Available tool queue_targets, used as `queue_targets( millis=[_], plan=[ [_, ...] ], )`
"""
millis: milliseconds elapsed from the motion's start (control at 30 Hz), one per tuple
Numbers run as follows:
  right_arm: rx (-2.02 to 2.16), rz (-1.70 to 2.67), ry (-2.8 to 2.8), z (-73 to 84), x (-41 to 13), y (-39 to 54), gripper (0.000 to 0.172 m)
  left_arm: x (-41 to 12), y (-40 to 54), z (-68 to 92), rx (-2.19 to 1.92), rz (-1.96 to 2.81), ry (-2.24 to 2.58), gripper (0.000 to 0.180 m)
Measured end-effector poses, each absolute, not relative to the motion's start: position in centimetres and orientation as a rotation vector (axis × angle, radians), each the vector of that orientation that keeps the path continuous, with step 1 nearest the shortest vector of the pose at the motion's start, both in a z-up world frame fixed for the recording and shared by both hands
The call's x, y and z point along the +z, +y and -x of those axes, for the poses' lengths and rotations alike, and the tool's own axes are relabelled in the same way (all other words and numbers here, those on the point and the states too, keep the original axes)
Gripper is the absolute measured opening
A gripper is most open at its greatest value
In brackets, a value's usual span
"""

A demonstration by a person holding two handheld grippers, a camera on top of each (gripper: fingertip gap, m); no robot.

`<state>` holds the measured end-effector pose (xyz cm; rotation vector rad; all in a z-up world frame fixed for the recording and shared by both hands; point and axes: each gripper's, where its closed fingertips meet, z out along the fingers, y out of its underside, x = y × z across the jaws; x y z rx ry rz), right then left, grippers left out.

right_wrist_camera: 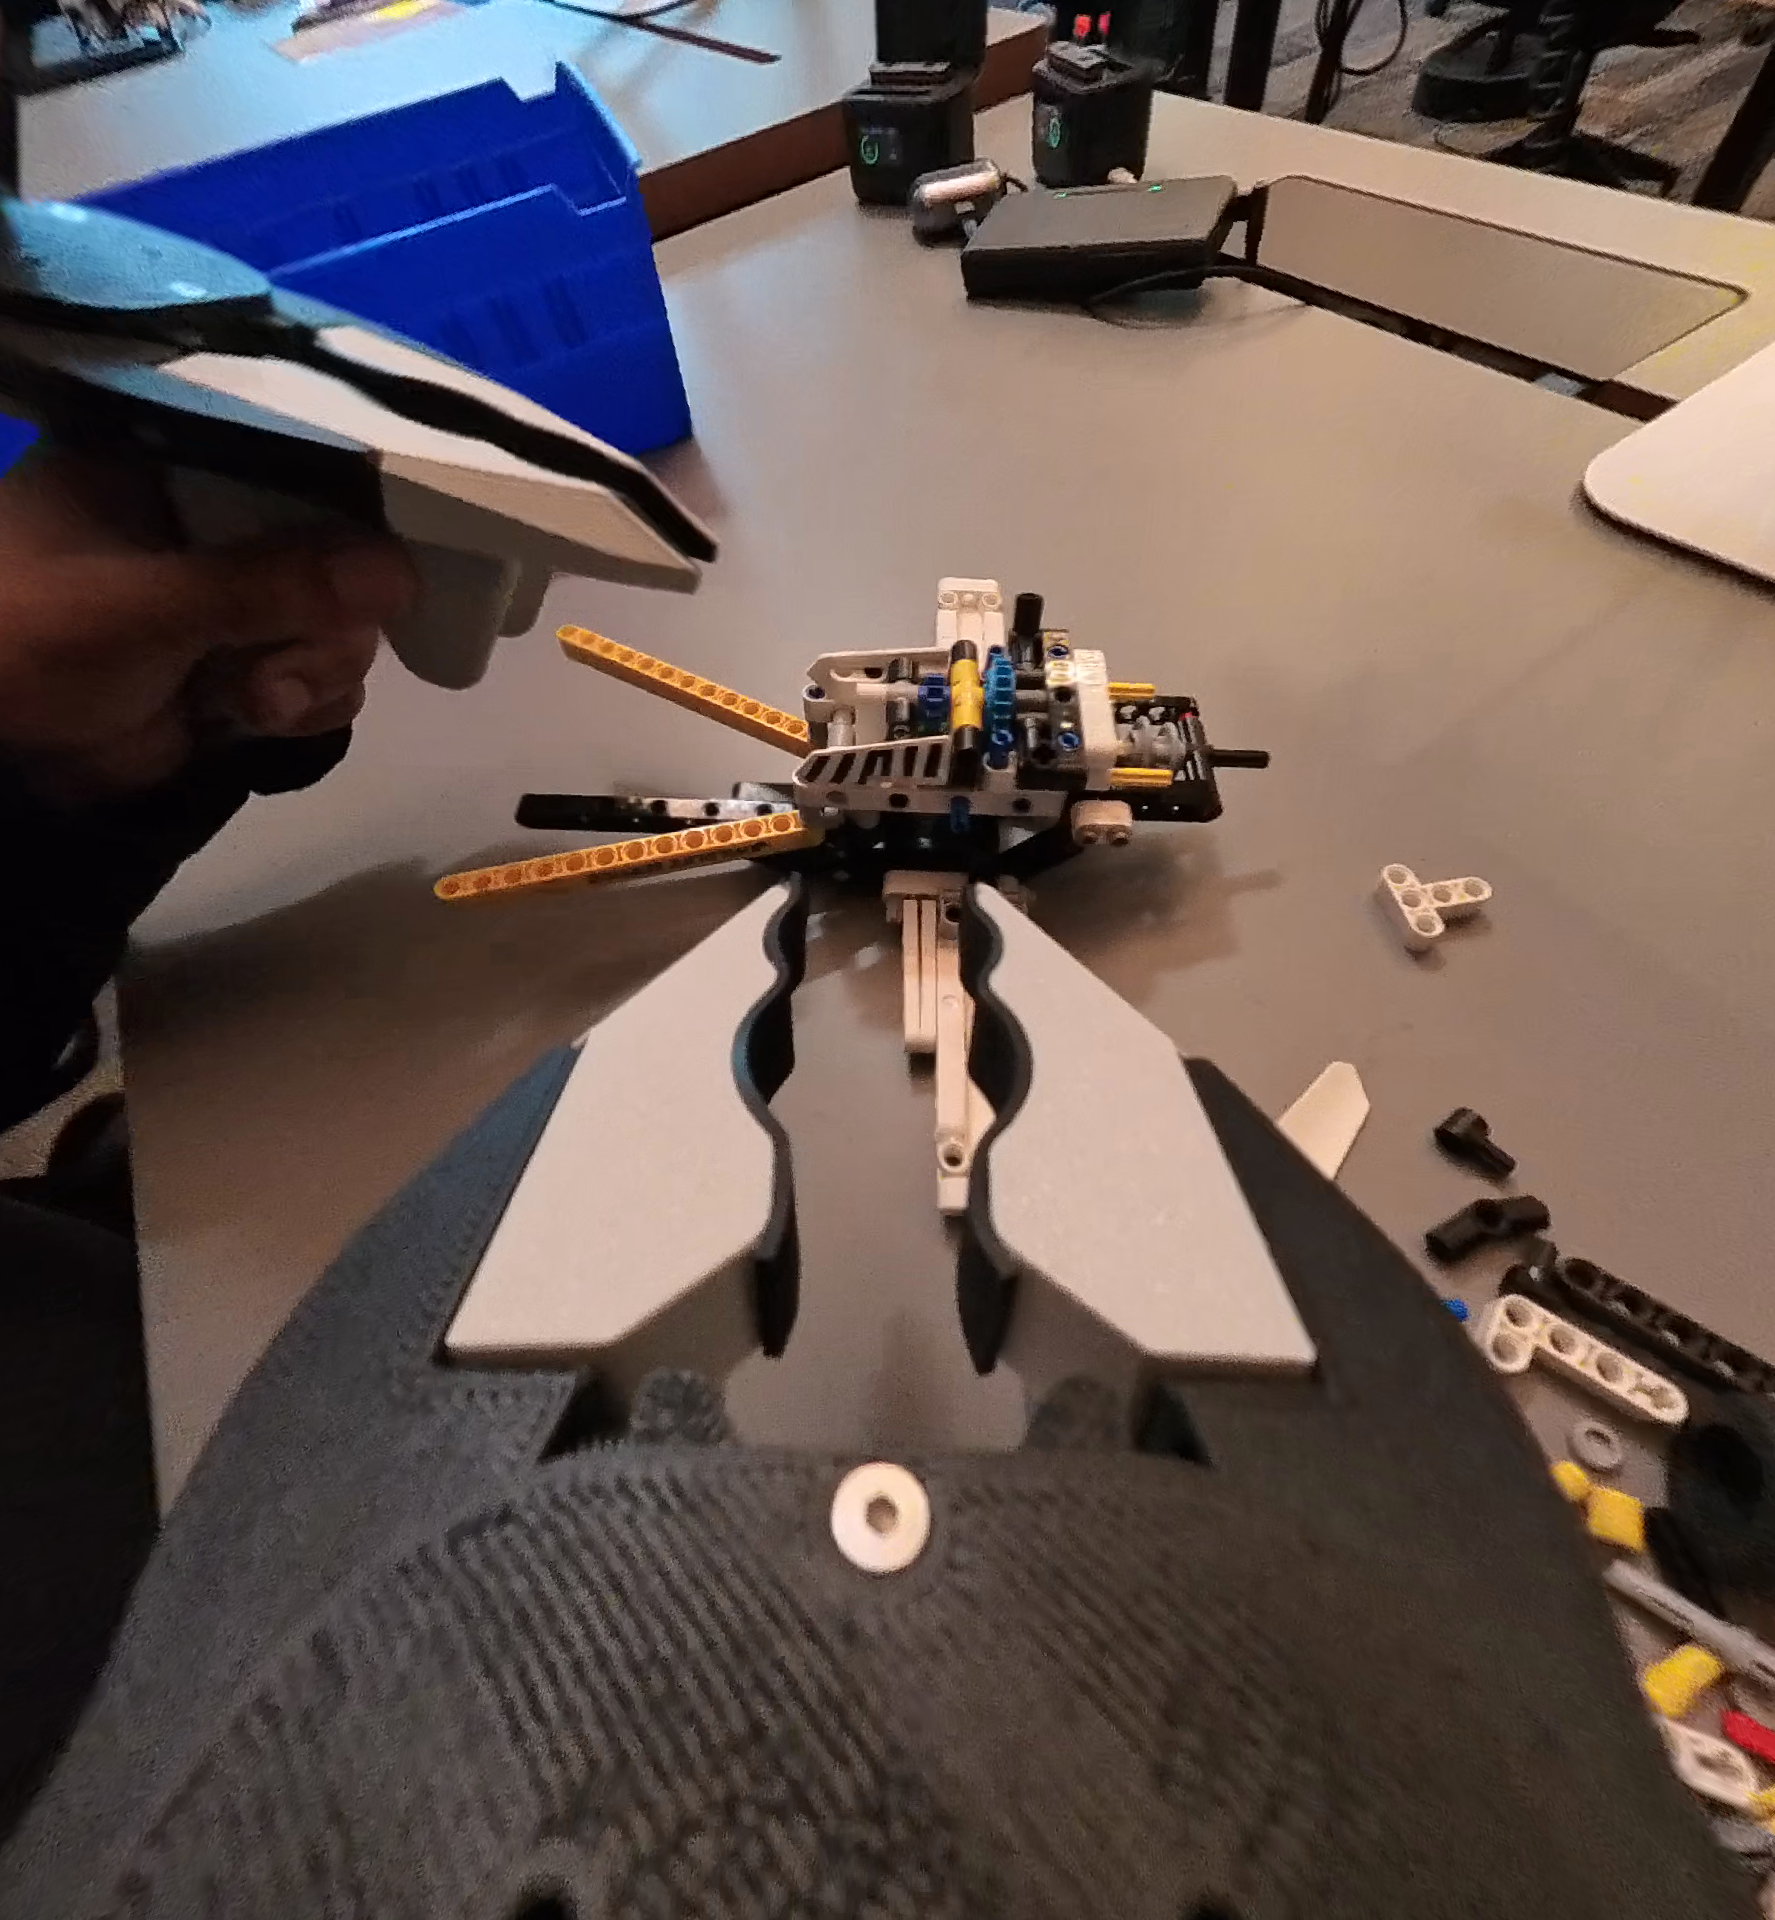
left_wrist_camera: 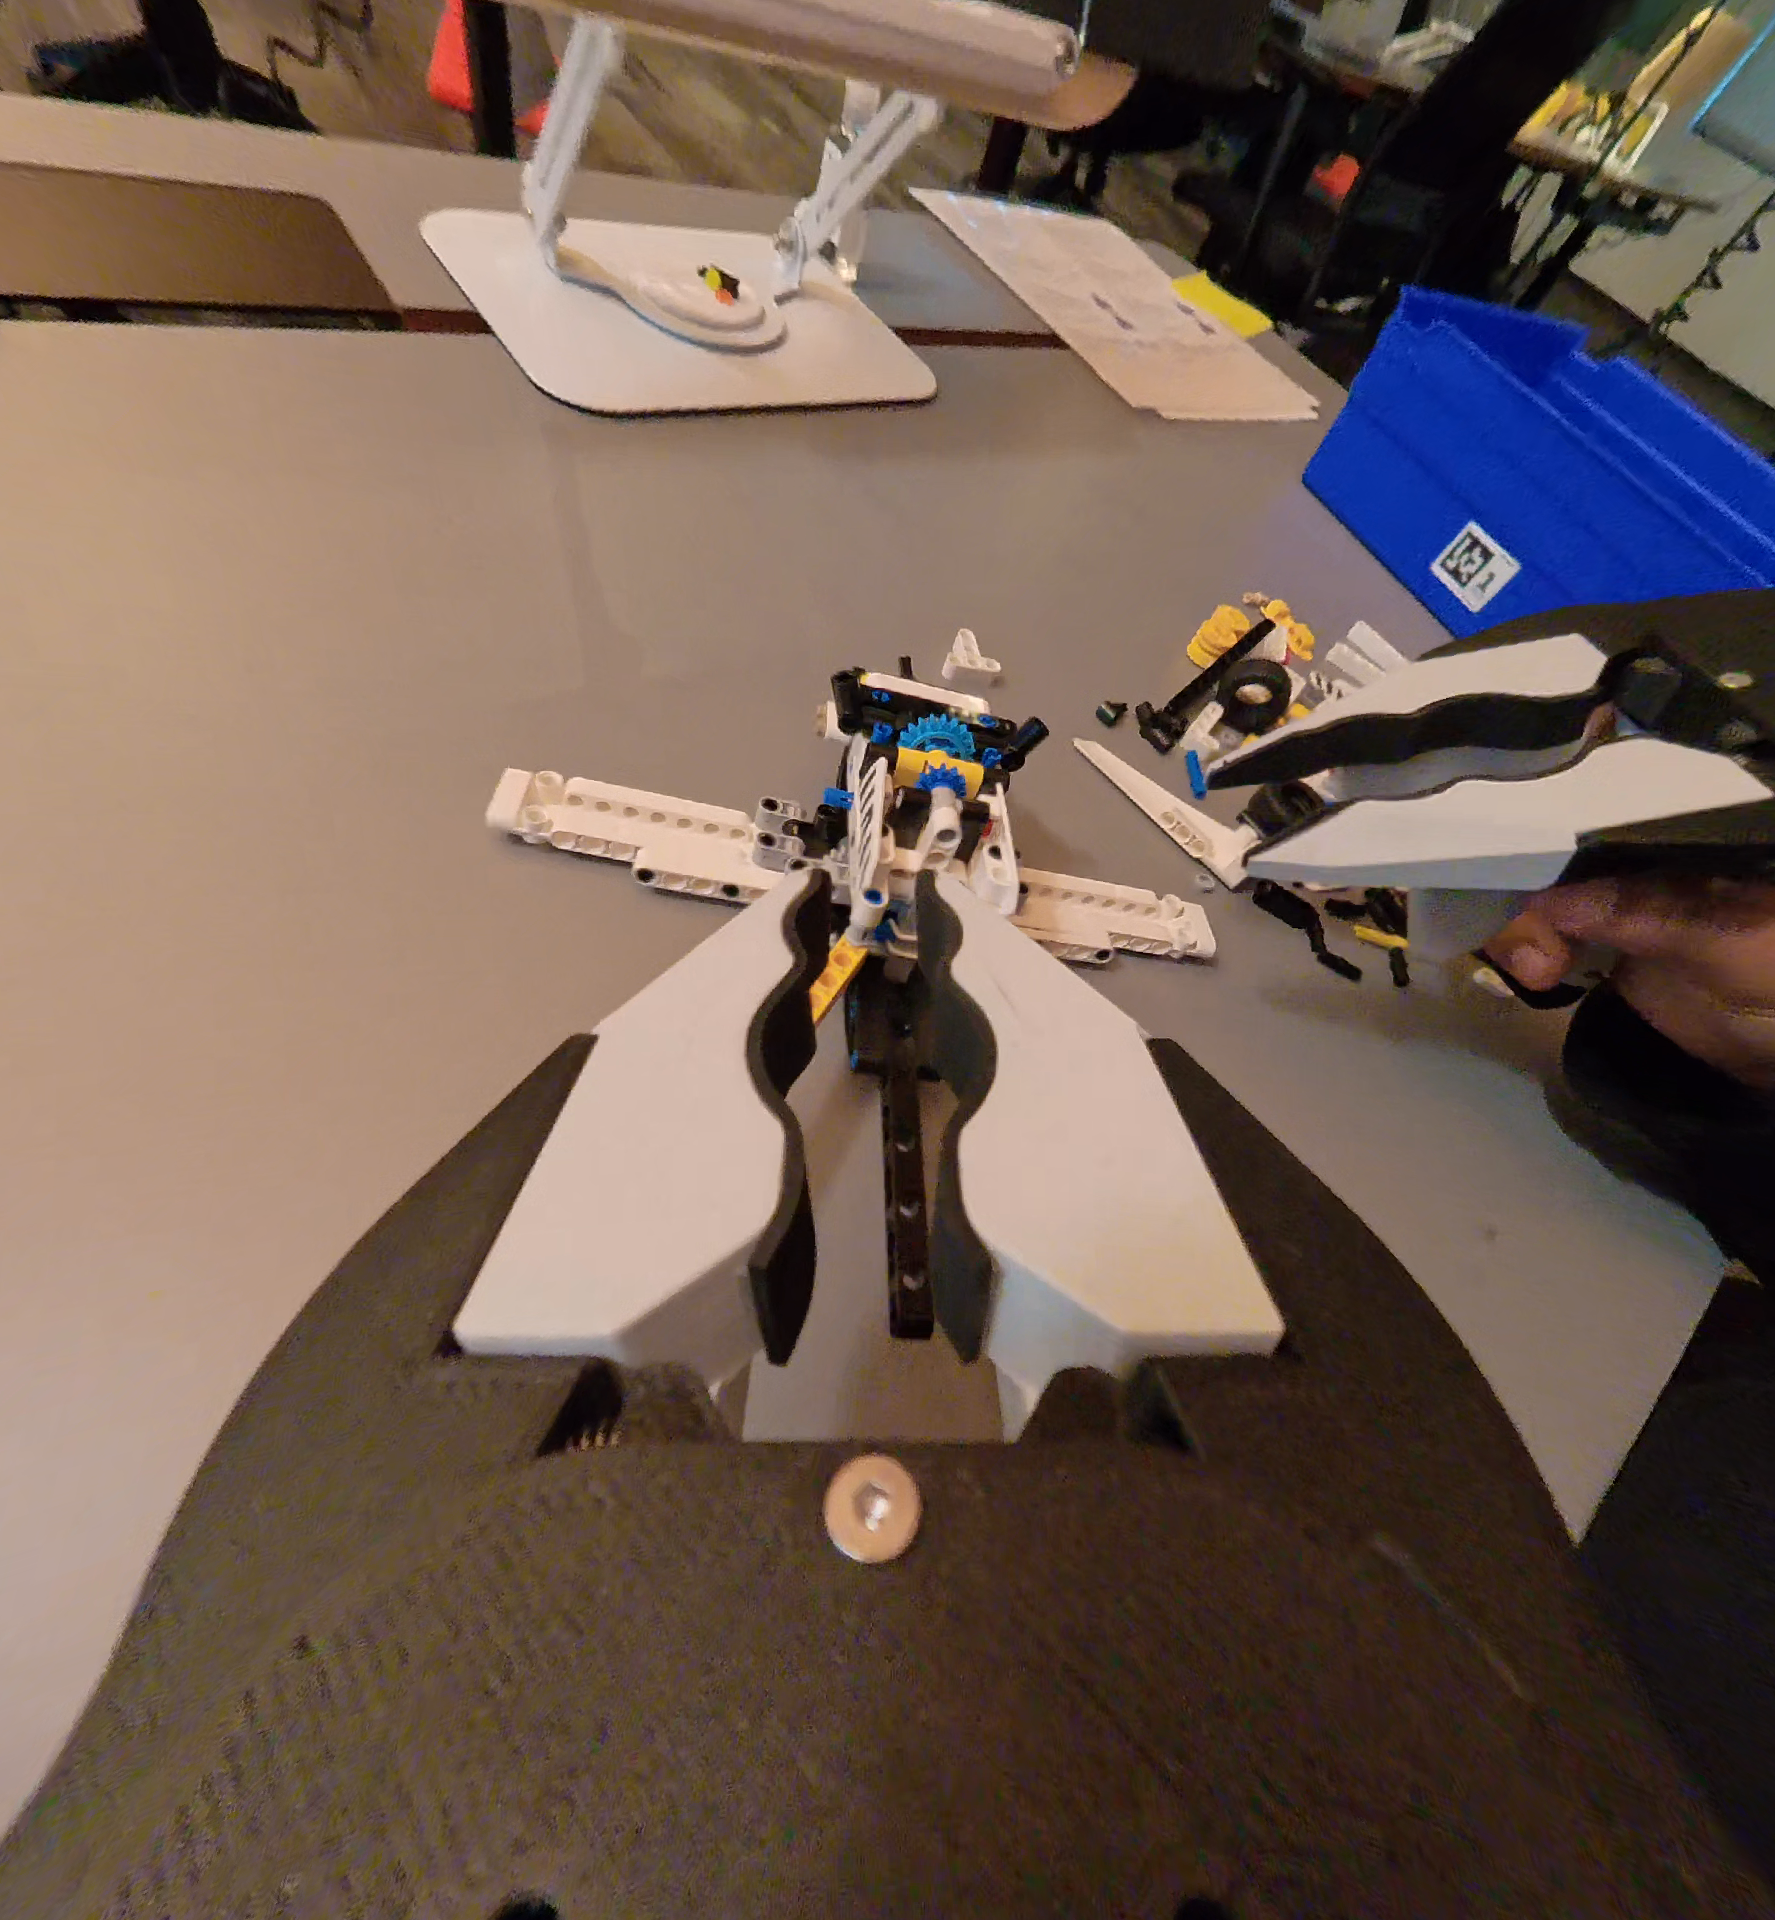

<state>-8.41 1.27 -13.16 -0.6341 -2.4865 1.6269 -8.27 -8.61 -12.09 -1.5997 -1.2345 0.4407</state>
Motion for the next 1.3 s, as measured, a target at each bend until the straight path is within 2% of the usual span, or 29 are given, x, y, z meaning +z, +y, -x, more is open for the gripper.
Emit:
queue_targets(
  millis=[433,667,833,1100,1300],
  plan=[
    [1.698,0.583,-2.540,7.0,-13.7,-0.3,0.026,-14.5,-10.2,8.3,0.411,1.644,-1.324,0.016],
    [1.838,0.567,-2.595,5.1,-13.3,-2.6,0.033,-17.3,-9.8,7.2,0.321,1.740,-1.381,0.023],
    [1.808,0.577,-2.637,4.8,-14.0,-3.1,0.034,-17.4,-9.4,6.5,0.302,1.799,-1.405,0.023],
    [1.659,0.638,-2.591,7.0,-14.8,-1.0,0.033,-16.0,-4.2,1.9,-0.164,1.809,-1.270,0.019],
    [1.670,0.758,-2.571,8.0,-14.7,1.2,0.033,-15.7,-4.1,2.3,-0.184,1.671,-1.282,0.021]
  ],
)
